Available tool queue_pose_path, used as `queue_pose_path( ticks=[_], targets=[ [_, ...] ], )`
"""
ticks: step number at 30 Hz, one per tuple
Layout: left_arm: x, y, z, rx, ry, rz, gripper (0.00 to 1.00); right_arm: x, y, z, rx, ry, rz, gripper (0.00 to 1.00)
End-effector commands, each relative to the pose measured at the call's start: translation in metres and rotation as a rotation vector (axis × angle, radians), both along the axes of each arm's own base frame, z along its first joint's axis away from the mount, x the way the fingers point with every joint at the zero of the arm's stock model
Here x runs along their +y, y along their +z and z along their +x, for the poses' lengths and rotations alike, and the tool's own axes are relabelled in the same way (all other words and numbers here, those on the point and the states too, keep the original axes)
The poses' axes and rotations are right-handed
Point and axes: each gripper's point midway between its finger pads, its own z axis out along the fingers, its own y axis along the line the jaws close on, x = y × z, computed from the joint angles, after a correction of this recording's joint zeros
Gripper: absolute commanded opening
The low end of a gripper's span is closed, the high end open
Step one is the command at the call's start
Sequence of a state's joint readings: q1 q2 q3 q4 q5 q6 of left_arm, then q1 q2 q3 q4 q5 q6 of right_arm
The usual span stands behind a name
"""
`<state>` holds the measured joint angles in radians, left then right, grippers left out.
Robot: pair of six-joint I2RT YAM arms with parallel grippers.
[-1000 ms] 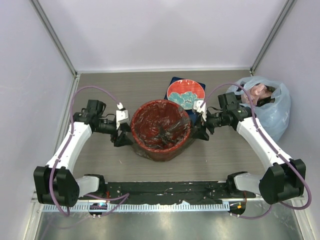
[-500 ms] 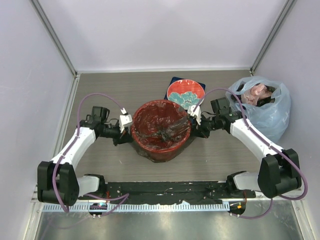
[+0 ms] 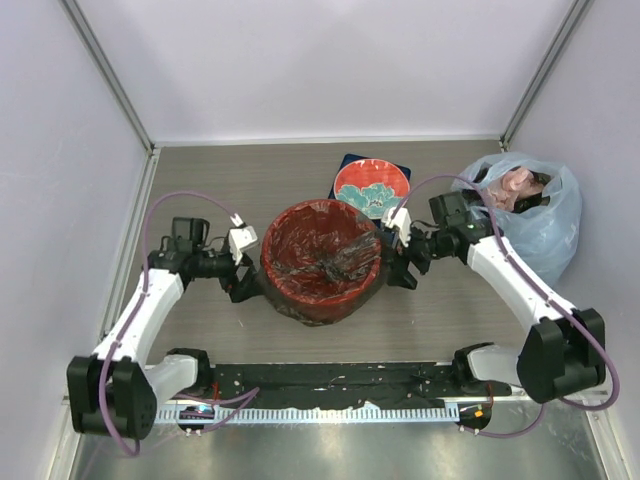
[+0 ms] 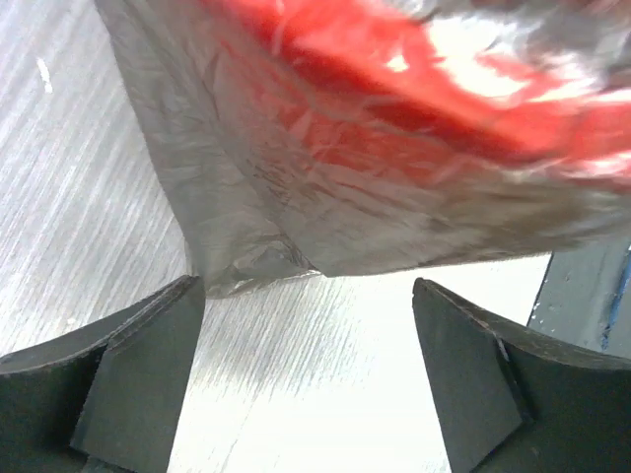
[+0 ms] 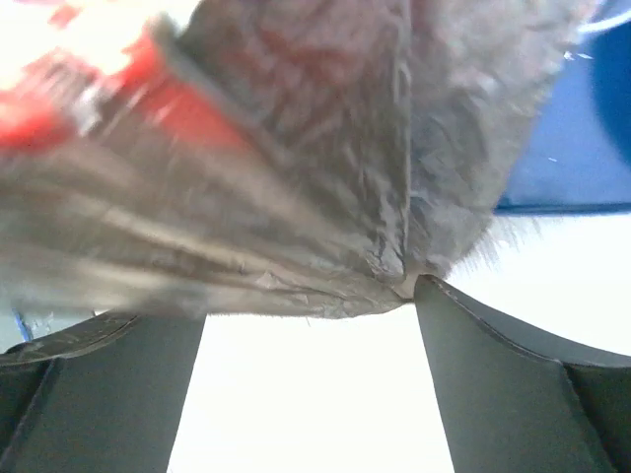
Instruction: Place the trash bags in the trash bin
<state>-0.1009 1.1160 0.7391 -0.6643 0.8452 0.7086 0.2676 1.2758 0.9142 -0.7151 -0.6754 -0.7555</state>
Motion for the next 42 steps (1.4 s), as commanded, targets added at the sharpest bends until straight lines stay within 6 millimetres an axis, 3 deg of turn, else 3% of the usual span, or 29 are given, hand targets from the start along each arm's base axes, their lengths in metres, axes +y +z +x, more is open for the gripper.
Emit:
queue_pose_path(
  ticks=[1, 4, 6, 7, 9, 10, 12, 13, 14, 18, 20, 24, 29, 34, 38, 42],
  targets=[
    [0.008, 0.045, 0.000, -0.088, 0.077, -0.030, 0.95, -0.028, 0.050, -0.013, -0.071, -0.041, -0.067, 0.93],
    [0.021, 0.062, 0.006, -0.120, 0.198, -0.031, 1.00, -0.040, 0.078, -0.023, -0.091, -0.070, -0.097, 0.94],
    [0.030, 0.074, 0.011, -0.135, 0.283, -0.040, 1.00, -0.039, 0.092, -0.026, -0.079, -0.053, -0.099, 0.94],
    [0.031, 0.077, 0.013, -0.145, 0.305, -0.042, 1.00, -0.040, 0.108, -0.030, -0.075, -0.042, -0.100, 0.94],
    [0.040, 0.088, 0.023, -0.200, 0.395, -0.044, 1.00, -0.035, 0.116, -0.027, -0.026, -0.025, -0.095, 0.95],
    [0.041, 0.099, 0.031, -0.209, 0.460, -0.084, 1.00, -0.029, 0.134, -0.022, -0.041, -0.021, -0.079, 0.95],
    [0.058, 0.105, 0.045, -0.203, 0.618, -0.070, 1.00, -0.014, 0.139, -0.010, 0.024, -0.053, -0.068, 0.93],
    [0.064, 0.111, 0.052, -0.170, 0.731, -0.114, 1.00, 0.007, 0.154, -0.007, -0.017, -0.009, -0.051, 0.88],
    [0.070, 0.117, 0.058, -0.169, 0.781, -0.110, 1.00, 0.016, 0.157, -0.003, -0.025, -0.005, -0.061, 0.86],
    [0.065, 0.126, 0.065, -0.108, 0.777, -0.128, 1.00, 0.059, 0.165, 0.005, -0.057, 0.077, -0.059, 0.84],
    [0.064, 0.128, 0.067, -0.049, 0.821, -0.162, 1.00, 0.076, 0.163, 0.007, -0.078, 0.123, -0.081, 0.82],
    [0.061, 0.124, 0.065, 0.006, 0.859, -0.203, 0.98, 0.112, 0.146, -0.012, -0.080, 0.240, -0.144, 0.75],
    [0.065, 0.123, 0.055, 0.005, 0.893, -0.204, 0.97, 0.128, 0.120, -0.024, -0.084, 0.322, -0.200, 0.65],
    [0.065, 0.121, 0.045, -0.005, 0.900, -0.214, 0.96, 0.153, 0.104, -0.014, -0.123, 0.308, -0.192, 0.54],
    [0.065, 0.118, 0.040, 0.006, 0.898, -0.207, 0.94, 0.162, 0.084, -0.004, -0.142, 0.289, -0.230, 0.44],
    [0.071, 0.119, 0.041, -0.016, 0.922, -0.185, 0.93, 0.158, 0.049, 0.000, -0.135, 0.288, -0.303, 0.31]
  ],
)
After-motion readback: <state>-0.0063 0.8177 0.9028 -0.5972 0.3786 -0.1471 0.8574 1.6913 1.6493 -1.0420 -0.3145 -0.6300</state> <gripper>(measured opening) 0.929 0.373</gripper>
